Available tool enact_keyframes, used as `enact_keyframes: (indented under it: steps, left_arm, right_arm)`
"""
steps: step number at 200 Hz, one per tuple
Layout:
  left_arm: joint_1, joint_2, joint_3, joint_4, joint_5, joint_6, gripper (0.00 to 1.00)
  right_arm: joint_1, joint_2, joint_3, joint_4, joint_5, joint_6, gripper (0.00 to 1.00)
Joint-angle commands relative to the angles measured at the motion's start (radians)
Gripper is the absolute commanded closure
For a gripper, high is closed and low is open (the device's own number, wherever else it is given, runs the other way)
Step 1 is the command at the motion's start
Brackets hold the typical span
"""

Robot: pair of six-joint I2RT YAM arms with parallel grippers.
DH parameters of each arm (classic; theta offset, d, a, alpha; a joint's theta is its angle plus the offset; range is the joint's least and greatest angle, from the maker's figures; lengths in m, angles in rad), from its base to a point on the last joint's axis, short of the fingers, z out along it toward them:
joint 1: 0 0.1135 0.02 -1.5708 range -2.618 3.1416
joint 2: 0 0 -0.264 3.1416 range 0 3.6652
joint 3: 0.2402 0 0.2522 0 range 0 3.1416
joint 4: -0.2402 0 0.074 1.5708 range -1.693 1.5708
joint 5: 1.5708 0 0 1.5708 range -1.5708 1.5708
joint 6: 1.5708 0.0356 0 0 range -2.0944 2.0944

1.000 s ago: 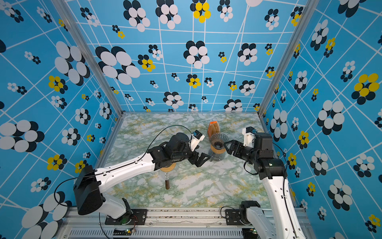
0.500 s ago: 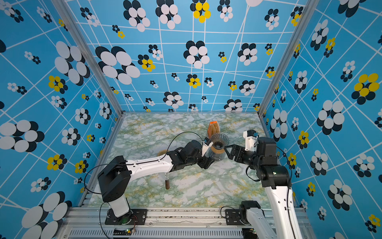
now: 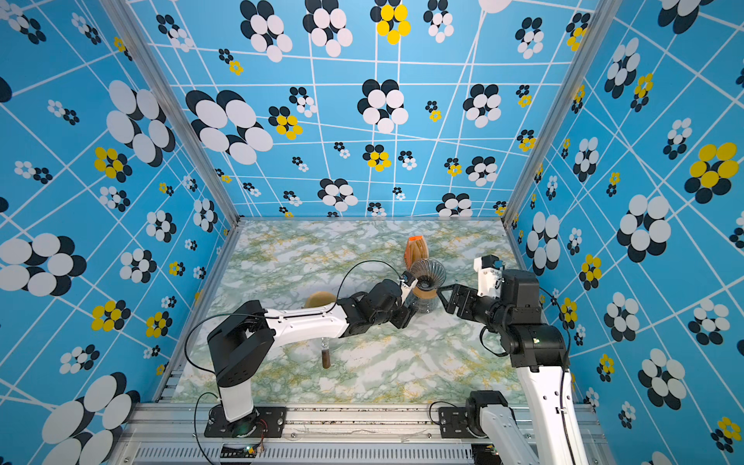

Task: Place the coffee filter in the dripper
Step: 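Move the left gripper above the glass dripper while the right gripper draws back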

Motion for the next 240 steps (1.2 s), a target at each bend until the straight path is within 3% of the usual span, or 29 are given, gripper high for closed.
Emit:
enact_keyframes:
  steps: [1,240]
  left_arm:
    - [-0.01,0.026,0.043,0.0,-0.049,0.016,0.38]
    - [-0.02,0.146,0.142,-0.077,-0.093,-0.031,0.55]
  right_arm:
    - [-0.006,-0.007,-0.01,-0.018,0.005,-0.016,0.16]
    - [-0.006,-0.001,-0.003,-0.028,0.016,-0.034,0.16]
